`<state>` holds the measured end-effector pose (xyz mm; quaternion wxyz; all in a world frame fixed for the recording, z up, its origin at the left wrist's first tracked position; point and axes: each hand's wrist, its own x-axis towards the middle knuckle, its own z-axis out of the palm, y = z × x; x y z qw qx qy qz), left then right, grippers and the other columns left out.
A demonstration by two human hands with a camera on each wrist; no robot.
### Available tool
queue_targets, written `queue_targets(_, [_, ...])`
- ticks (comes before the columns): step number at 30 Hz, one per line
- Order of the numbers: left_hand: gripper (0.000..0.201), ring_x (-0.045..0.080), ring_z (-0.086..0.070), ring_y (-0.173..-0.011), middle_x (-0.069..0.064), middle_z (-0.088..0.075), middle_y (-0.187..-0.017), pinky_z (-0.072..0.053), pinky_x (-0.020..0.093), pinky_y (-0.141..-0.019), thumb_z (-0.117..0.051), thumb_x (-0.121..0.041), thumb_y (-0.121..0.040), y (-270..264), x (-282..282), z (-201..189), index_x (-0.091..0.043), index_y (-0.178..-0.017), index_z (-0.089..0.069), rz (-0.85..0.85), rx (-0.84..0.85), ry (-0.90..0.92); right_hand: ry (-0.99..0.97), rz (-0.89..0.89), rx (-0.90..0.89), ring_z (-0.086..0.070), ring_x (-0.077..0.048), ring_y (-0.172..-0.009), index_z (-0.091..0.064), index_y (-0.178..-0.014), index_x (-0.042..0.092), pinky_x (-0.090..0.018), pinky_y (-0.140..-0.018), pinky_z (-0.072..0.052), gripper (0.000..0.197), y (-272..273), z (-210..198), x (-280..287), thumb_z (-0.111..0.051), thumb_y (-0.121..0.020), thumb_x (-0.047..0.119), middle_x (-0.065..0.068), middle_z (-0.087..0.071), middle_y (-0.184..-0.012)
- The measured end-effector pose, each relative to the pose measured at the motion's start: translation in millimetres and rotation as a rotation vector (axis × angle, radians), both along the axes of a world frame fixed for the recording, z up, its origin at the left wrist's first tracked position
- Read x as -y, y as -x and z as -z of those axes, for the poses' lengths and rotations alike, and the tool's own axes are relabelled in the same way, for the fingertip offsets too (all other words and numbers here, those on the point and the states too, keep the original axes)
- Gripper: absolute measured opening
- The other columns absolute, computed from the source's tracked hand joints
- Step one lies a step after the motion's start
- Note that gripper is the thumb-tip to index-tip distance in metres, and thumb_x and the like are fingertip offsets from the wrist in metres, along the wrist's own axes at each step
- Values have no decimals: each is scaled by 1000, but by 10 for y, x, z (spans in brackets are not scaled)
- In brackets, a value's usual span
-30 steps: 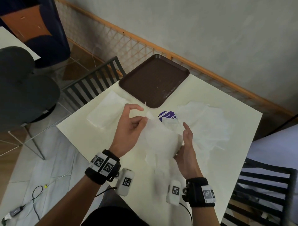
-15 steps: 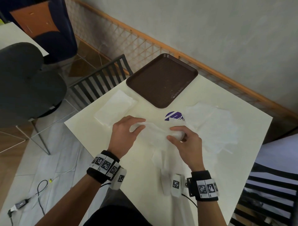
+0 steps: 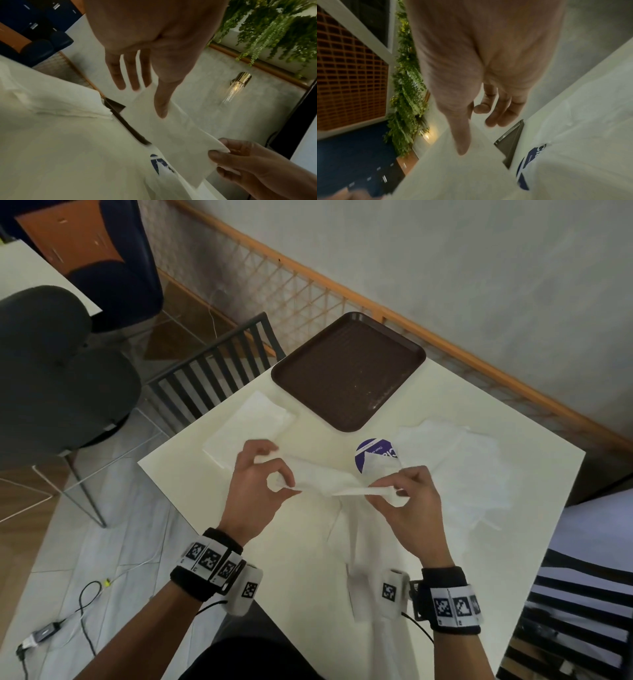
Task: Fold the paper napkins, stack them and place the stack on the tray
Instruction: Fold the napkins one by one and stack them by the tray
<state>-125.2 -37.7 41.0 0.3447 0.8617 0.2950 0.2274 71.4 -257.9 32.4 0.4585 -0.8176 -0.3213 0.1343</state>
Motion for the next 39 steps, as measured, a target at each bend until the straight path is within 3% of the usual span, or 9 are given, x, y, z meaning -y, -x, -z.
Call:
queue_targets(3, [30,4,-45,-141,-13,-52,-151,-41,25,-115,-97,-20,-74,28,-159,-110,-26,-80,-68,91,-17,64,-143,-93,-274,-70,-14,-119,-73,-100,15,-31,-102,-54,16,-59,-88,-132,-83,-93,6,5,-72,-121])
queue_targets(5, [28,9,-71,-114,-9,-76,-123,-57,28,-98,-90,-18,-84,14,-289,-207,-19,-87,-62,79,31,322,-190,-88,-411,-71,-20,-108,-63,-103,13,-38,-93,-54,15,-75,-107,-334,-76,-99,10,0,-75,-109])
queue_targets(8, [29,21,-72,-69,2,-78,-81,-58,38,-62,-82,-27,-94,-21,-441,-248,-27,-104,-55,-91,51,410,-138,37,-386,-70,-22,-90,-57,-117,29,-41,-80,-57,27,-56,-32,-755,-76,-98,24,1,-72,-95])
queue_targets(16, [17,11,-48,-46,-16,-47,-49,-39,13,-54,-65,-11,-102,77,-920,72,-24,-109,-73,-314,33,70,-18,-63,-103,-67,2,-91,-59,-126,22,-4,-73,-48,35,-188,52,-2264,-78,-99,12,6,-72,-102])
queue_targets(20, [15,5,-53,-46,-21,-54,-57,-53,29,-75,-69,-10,-100,99,-1187,298,-18,-109,-78,-391,-45,34,71,-201,53,-70,-9,-99,-68,-108,15,-16,-88,-58,13,-206,247,-2960,-71,-102,5,1,-72,-103])
queue_targets(24, [18,21,-64,-73,4,-77,-97,-53,41,-95,-72,-12,-97,110,-1383,552,-19,-114,-76,-415,-147,76,237,-237,110,-70,-22,-108,-73,-107,14,-39,-97,-61,20,-166,519,-3383,-61,-104,-2,-8,-72,-114])
queue_targets(29, [28,34,-65,-98,12,-58,-122,-54,50,-99,-79,-18,-92,81,-1454,717,-16,-120,-75,-390,-331,122,382,-290,176,-66,-32,-118,-72,-116,11,-42,-101,-57,38,-42,696,-3536,-51,-98,-14,-13,-67,-125])
queue_targets(33, [31,41,-38,-131,12,-37,-145,-46,54,-104,-80,-37,-89,101,-1361,754,-27,-118,-74,-409,-519,-45,398,-285,261,-54,-33,-131,-71,-129,17,-44,-108,-53,35,69,526,-3396,-62,-100,-1,-10,-59,-146])
queue_targets(39, [15,27,-56,-115,1,-64,-123,-53,45,-96,-74,-30,-94,50,-892,622,-27,-108,-74,-254,-279,-52,262,-256,205,-62,-18,-119,-70,-127,23,-34,-99,-55,23,90,81,-2413,-69,-104,19,-1,-66,-133])
